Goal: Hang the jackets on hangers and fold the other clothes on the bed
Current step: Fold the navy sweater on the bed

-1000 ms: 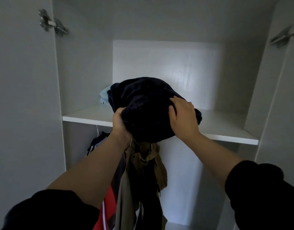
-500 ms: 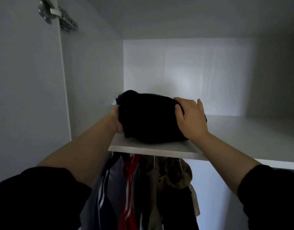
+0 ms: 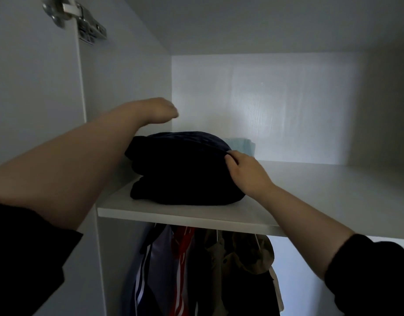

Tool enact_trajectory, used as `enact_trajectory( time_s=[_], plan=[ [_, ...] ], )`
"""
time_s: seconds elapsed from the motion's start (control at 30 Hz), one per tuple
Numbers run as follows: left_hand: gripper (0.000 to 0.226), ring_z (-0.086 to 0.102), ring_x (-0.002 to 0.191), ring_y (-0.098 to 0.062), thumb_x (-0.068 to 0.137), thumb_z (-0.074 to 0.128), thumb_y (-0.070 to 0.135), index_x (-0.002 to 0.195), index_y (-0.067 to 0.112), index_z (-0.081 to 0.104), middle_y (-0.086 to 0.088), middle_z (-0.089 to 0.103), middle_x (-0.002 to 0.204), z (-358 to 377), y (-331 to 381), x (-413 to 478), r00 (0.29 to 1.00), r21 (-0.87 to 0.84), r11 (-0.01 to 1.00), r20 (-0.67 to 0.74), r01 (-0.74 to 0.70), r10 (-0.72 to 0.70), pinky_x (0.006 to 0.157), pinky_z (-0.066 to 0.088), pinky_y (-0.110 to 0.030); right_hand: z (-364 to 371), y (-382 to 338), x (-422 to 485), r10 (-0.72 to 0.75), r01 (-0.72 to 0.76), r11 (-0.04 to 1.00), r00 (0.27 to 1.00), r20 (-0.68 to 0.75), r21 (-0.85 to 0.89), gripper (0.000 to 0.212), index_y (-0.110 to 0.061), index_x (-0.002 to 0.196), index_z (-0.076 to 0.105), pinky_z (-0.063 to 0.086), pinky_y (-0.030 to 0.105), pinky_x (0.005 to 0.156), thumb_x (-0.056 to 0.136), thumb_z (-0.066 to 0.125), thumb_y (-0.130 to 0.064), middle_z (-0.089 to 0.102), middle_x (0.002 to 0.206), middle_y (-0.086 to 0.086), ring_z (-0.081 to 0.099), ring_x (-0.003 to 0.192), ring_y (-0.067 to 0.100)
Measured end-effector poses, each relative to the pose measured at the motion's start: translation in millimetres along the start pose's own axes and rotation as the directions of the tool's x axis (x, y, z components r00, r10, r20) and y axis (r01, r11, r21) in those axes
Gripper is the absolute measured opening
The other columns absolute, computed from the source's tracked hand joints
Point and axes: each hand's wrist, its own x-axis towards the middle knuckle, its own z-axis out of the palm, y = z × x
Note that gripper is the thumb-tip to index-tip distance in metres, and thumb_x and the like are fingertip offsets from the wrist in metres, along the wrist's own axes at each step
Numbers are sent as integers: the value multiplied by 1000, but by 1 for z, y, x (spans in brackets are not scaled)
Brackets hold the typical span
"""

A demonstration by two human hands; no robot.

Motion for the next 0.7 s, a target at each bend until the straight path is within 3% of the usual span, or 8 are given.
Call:
enact_trajectory(
  time_s=[0.1, 0.2, 0.27, 0.37, 0.43, 0.53, 0.6, 0.7],
  plan=[
    [56, 22, 144, -22, 104, 24, 43, 148, 9, 32, -9, 23, 157, 29, 3, 6, 984, 127, 990, 172, -62, 39, 116, 13, -33, 14, -11, 1, 13, -12, 1000, 1000, 24, -2, 38, -18, 122, 57, 45, 43, 92, 99, 35, -39, 62, 113, 13, 54, 107, 32],
    [57, 16, 146, -19, 103, 18, 47, 152, 18, 24, -4, 18, 159, 74, -20, 9, 953, 141, 987, 303, -72, 26, 120, 7, -39, 22, -15, 7, 37, -45, 997, 993, 112, 63, 42, -15, 135, 49, 35, 43, 105, 101, 35, -36, 54, 131, 12, 46, 122, 31],
    [58, 15, 146, -18, 101, 18, 52, 152, 24, 23, 0, 17, 159, 85, -35, 13, 952, 80, 995, 305, -52, 25, 120, 7, -43, 19, -14, 12, 48, -65, 992, 988, 148, 112, 40, -8, 126, 56, 34, 41, 105, 101, 34, -31, 56, 128, 14, 48, 120, 31],
    [58, 17, 146, -20, 99, 18, 54, 151, 29, 23, 0, 19, 159, 84, -44, 21, 950, 129, 989, 310, -74, 31, 119, 10, -45, 11, -14, 28, 119, -141, 966, 987, 112, 218, 43, 4, 104, 62, 40, 38, 91, 100, 31, -27, 63, 110, 17, 56, 106, 32],
    [63, 6, 148, -25, 95, 14, 59, 152, 33, 14, 0, 7, 161, 84, -47, 23, 942, 235, 965, 335, -116, 31, 119, 7, -49, 14, -14, 39, 135, -159, 961, 984, 120, 226, 41, -5, 120, 59, 35, 33, 100, 101, 32, -29, 59, 125, 10, 52, 116, 27],
    [56, -6, 147, -30, 99, 13, 50, 152, 32, 5, 0, -6, 161, 93, -57, 24, 948, 294, 945, 315, -143, 46, 118, 0, -51, 35, -18, 48, 61, -113, 977, 961, 270, 182, 47, -18, 147, 35, 21, 31, 114, 102, 33, -32, 37, 150, 7, 33, 137, 23],
    [50, -4, 148, -26, 104, 12, 40, 153, 30, 8, 2, -3, 161, 100, -65, 24, 955, 237, 961, 287, -140, 68, 119, 0, -48, 48, -17, 53, 59, -103, 985, 954, 294, 136, 49, -21, 148, 32, 21, 38, 116, 101, 33, -33, 35, 151, 9, 32, 138, 25],
    [54, 4, 148, -22, 102, 14, 47, 152, 29, 13, 2, 6, 161, 105, -72, 28, 966, 107, 990, 252, -87, 58, 119, 4, -47, 55, -14, 58, 68, -117, 981, 954, 293, 154, 48, -23, 145, 37, 26, 43, 114, 99, 34, -35, 40, 147, 8, 37, 133, 26]
  ],
)
